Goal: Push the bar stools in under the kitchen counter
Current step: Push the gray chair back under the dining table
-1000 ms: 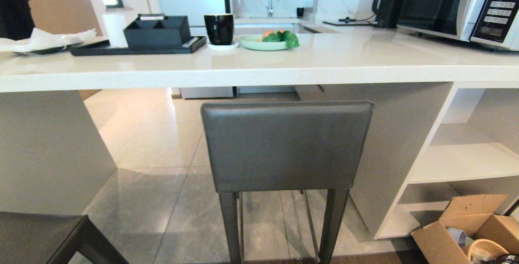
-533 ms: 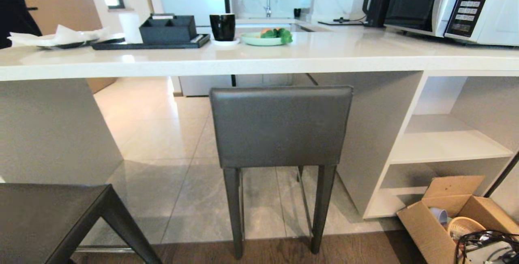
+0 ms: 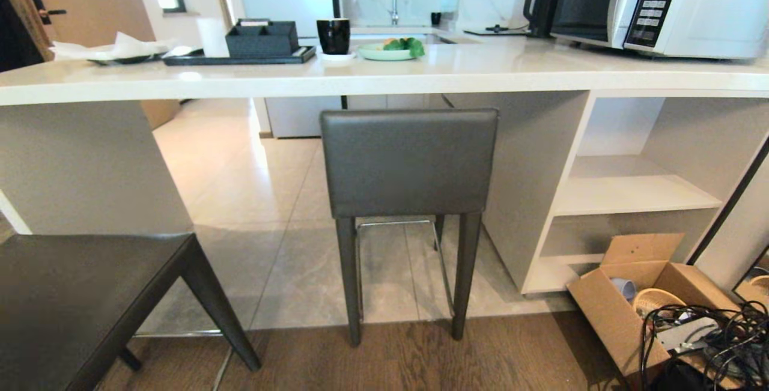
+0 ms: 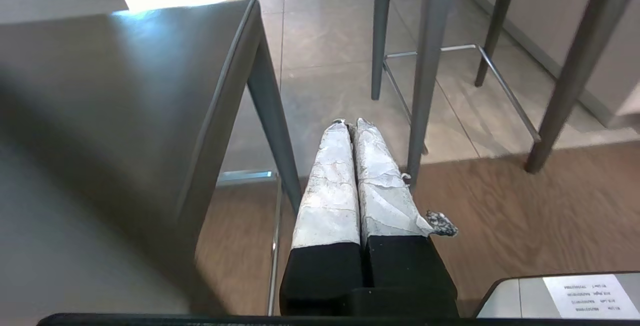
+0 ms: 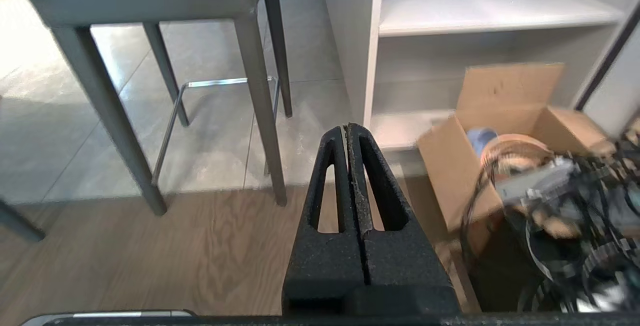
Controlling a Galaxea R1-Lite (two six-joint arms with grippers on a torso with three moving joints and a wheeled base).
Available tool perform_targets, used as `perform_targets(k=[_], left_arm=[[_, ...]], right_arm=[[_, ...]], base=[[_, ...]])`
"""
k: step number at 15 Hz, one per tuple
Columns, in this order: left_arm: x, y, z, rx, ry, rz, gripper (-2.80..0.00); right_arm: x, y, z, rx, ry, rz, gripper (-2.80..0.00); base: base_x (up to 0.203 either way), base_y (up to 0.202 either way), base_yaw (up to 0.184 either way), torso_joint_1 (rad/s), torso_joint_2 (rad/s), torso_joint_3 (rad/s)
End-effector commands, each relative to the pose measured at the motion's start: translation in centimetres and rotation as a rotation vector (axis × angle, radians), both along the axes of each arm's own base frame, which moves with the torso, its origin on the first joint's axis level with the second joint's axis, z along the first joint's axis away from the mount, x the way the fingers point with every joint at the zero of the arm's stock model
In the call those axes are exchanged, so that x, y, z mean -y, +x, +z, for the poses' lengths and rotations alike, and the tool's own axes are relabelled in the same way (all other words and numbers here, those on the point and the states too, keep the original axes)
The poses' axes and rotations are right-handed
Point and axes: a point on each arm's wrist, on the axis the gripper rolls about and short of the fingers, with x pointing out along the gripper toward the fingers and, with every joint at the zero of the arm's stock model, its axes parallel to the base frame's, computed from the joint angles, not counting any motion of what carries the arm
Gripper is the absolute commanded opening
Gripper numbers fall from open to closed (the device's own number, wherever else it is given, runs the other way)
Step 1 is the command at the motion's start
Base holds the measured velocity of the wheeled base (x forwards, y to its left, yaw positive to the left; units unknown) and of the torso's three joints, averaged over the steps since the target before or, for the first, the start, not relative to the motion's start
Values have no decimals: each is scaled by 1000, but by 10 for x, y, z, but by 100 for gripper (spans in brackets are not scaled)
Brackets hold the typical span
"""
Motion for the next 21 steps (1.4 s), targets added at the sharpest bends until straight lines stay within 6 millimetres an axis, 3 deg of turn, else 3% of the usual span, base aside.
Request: perform_targets(k=[1,11,21], left_arm=[[0,0,0,-3,1,0,-280],[0,0,0,-3,1,2,-280],[0,0,0,-4,-18,4,-280]], right_arm=[[0,0,0,-2,2,0,-280],[0,0,0,-2,1,0,-280],[0,0,0,-2,0,0,-280]], base=[[-197,0,-1,6,3,2],[-194,0,-2,3,2,2],[-9,36,-1,2,0,1]])
